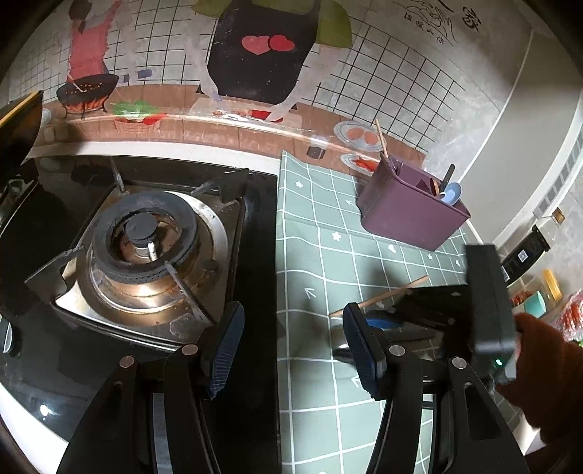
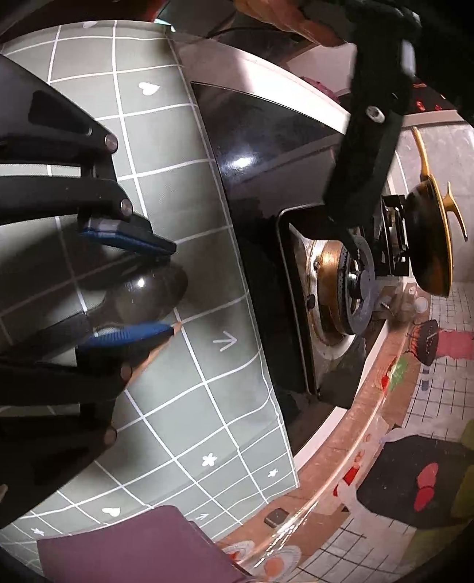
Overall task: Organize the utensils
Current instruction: 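Lift the dark spoon with the right tool while the left tool grasps a wooden chopstick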
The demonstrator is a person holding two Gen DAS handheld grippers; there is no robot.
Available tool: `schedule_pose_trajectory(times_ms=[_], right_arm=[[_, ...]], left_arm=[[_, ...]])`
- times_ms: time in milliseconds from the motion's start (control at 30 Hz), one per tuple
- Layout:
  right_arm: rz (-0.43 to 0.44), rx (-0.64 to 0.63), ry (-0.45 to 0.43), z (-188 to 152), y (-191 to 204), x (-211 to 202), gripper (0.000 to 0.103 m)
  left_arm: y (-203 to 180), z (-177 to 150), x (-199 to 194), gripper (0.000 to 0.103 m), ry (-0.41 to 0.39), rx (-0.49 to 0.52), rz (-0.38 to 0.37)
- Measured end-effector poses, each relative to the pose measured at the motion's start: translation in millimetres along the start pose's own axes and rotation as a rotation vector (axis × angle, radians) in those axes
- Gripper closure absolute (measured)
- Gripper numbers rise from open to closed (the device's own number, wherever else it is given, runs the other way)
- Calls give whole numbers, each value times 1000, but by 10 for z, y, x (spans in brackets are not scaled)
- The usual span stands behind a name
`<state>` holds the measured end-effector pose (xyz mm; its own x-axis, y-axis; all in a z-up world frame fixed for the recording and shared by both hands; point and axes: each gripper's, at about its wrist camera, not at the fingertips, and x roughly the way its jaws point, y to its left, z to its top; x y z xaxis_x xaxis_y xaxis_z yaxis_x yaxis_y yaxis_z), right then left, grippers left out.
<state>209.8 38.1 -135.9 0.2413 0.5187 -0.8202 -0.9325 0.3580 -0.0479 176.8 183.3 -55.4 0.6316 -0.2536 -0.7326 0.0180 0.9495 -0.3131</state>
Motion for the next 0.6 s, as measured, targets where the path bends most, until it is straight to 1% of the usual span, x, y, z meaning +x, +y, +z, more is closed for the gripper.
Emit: schedule_pose_trajectory(times_ms=[33, 67, 167, 233, 300, 333, 400, 467, 567, 600], right_arm=[[-22, -1, -5, -29, 19, -49, 70], [-27, 11, -17, -58, 13, -101, 70], [-58, 153, -80, -185, -125, -406, 71], [-92, 260, -128, -288, -243, -643, 71], [-136, 386, -184, -439, -399, -912, 71], [-172, 471, -223, -555, -499, -1099, 71], [-223, 589, -282, -736, -644, -1373, 71], [-265, 689, -340, -909, -769, -1617, 71], [-343, 827, -422, -1176, -906, -1975, 71], [-358, 853, -437, -1229, -947, -2048, 71]], left_arm=[[-5, 14, 22, 46, 2, 2, -8], [-26, 26, 47, 46, 3, 5, -16], [-189, 80, 179, 46, 14, 57, -65], [-386, 101, 295, 46, 32, 136, -89], [-660, 121, 439, 46, 61, 260, -110], [-771, 129, 496, 46, 74, 308, -121], [-1072, 129, 667, 47, 115, 426, -152], [-1304, 137, 849, 51, 154, 499, -160], [-1589, 137, 1168, 55, 218, 558, -174], [-1654, 130, 1256, 56, 235, 573, -178]])
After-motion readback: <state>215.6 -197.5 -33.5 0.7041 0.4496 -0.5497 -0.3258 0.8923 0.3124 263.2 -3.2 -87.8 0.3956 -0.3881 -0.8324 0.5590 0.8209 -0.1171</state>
